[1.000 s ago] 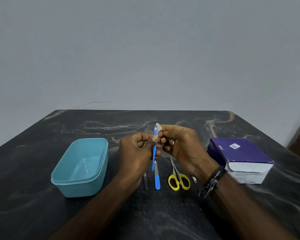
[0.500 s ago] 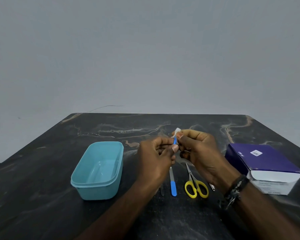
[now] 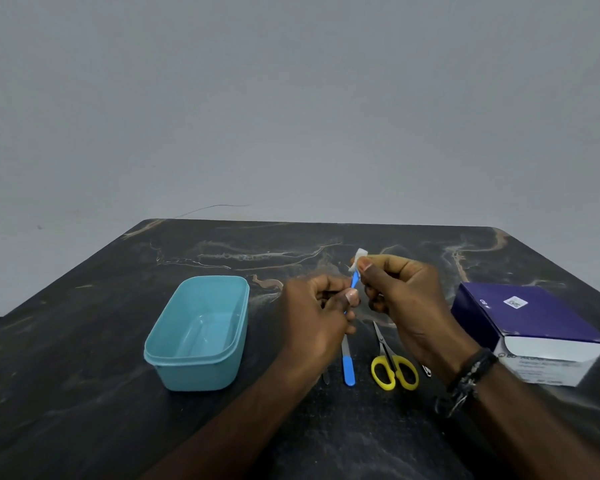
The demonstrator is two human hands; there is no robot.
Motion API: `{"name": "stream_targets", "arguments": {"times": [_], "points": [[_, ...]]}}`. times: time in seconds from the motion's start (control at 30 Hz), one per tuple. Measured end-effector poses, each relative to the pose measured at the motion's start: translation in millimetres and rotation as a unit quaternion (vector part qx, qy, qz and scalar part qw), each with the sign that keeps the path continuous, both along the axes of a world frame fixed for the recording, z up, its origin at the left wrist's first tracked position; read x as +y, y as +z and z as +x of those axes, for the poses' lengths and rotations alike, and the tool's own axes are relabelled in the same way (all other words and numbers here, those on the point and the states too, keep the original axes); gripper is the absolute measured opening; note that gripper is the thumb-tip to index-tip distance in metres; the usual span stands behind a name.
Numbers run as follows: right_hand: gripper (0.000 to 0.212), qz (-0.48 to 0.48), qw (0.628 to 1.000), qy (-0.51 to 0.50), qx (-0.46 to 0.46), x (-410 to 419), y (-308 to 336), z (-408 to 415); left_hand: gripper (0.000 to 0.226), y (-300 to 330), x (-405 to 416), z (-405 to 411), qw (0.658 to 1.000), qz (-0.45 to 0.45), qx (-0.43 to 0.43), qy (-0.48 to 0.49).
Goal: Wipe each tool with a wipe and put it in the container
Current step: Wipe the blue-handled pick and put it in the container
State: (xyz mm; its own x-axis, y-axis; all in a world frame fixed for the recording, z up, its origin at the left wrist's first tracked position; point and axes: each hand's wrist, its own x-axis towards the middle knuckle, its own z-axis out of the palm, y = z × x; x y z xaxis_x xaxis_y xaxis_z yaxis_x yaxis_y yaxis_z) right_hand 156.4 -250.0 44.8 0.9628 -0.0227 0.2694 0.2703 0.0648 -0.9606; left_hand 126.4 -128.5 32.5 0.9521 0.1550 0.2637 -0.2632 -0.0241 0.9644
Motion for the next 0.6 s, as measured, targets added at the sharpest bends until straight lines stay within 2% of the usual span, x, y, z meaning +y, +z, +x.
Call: {"name": "stream_targets", "arguments": {"times": [0.13,0.37,0.5,0.6], "points": [[0.016,-0.032,0.999,0.015,0.000,0.8,-0.1,-0.6,0.009,-1.2,1.9,0.9,1.000,0.003,0.000,0.012],[0.013,0.025,0.998,-0.064,-0.011,0.7,0.6,2.1,0.015,-0.7,-1.9,-1.0,1.000,0.014,0.004,0.009],[0.009,0.015,0.996,-0.082,-0.028,-1.7,1.2,2.6,0.017,-0.3,5.1,3.7,0.995,0.073,-0.035,0.058],[0.008,-0.032,0.993,-0.088,-0.074,-0.3,2.4,0.1,0.015,1.0,7.7,5.3,0.988,0.122,-0.050,0.080]]}}
